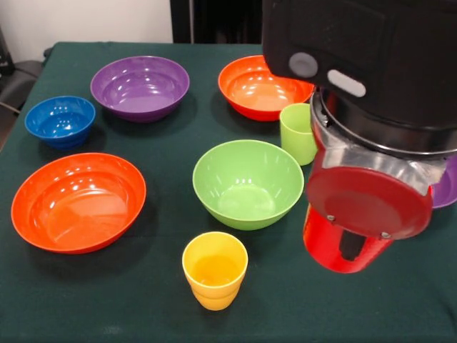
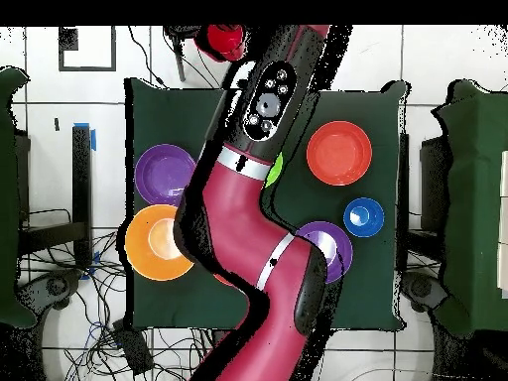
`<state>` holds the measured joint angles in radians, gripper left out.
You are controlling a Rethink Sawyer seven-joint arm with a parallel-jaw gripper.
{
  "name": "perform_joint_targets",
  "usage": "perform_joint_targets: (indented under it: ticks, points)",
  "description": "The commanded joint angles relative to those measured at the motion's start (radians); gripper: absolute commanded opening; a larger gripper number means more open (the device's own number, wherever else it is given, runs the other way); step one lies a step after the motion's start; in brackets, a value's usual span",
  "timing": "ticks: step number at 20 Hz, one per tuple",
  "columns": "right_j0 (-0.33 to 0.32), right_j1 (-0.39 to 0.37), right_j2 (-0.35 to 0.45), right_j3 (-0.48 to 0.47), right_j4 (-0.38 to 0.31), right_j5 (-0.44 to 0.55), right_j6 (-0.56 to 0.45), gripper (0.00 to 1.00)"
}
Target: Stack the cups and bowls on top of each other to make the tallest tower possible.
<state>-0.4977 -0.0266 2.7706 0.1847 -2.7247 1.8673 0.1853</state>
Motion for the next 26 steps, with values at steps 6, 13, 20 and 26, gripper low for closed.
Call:
perform_joint_targets:
  ticks: [6,13,20,26]
  points:
    - [-0.034,-0.084,-0.332,0.042,0.298,0.160,0.228,0.00]
    - [-0.046,-0.105,-0.441,0.033,0.409,0.159,0.195,0.00]
    - [-0.056,-0.122,-0.507,0.022,0.466,0.162,0.142,0.00]
    - [-0.071,-0.133,-0.575,0.036,0.523,0.161,0.101,0.00]
